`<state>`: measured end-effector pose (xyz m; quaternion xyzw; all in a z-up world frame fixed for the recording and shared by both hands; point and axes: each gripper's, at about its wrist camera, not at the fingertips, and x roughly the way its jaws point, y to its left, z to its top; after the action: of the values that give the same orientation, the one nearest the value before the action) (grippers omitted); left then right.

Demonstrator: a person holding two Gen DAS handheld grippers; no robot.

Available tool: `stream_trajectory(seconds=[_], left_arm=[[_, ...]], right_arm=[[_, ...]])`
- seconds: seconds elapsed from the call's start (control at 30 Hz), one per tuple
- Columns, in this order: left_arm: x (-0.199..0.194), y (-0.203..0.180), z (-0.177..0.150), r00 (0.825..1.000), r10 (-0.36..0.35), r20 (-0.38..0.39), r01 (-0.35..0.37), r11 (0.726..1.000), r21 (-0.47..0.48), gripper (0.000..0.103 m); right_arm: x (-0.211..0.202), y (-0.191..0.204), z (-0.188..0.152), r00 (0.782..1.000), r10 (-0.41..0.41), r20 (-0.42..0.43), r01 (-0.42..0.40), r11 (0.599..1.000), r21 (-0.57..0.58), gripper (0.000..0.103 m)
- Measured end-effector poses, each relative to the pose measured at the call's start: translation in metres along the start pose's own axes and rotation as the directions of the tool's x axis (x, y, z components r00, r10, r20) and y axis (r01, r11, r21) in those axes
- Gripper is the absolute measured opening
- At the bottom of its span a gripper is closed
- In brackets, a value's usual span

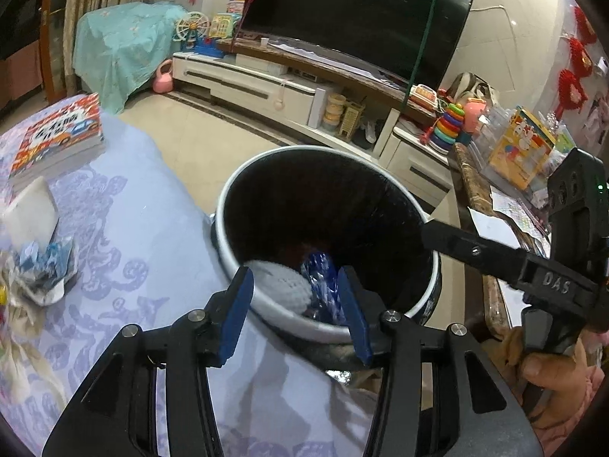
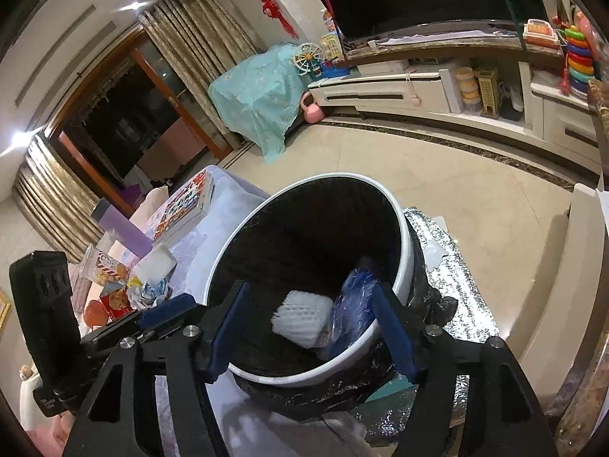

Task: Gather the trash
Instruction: 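Open both tools to drop the foam net and blue bag into the bin, then move both tools back toward the trash on the table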

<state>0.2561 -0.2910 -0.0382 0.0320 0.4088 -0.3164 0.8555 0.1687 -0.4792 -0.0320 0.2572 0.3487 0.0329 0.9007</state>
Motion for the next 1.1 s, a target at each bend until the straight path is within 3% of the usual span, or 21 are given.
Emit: stream_trajectory(seconds=[0.47,0.87,1.1], left_arm=[[-0.039,0.036,-0.055,0.999,0.04,0.005,-0.039,0.991,-0.126,0.054],[-0.082,0.082,-0.103,0.993,0.117,0.013,-0.111,0.968,-0.226,0.055],[-0.109,0.114,-0.125,0.985,0.168,0.026,-0.153,0.94,-0.304,0.057]], right_arm=[[-0.018,0.02,-0.021,0.998,0.023,0.065,-0.023,1.0,0.009,0.087],[-0.013,0.054,-0.052,0.994,0.096,0.052,-0.096,0.995,-0.001,0.089],[0.001,0.076,-0.067,0.992,0.128,0.009,-0.128,0.992,-0.018,0.089]])
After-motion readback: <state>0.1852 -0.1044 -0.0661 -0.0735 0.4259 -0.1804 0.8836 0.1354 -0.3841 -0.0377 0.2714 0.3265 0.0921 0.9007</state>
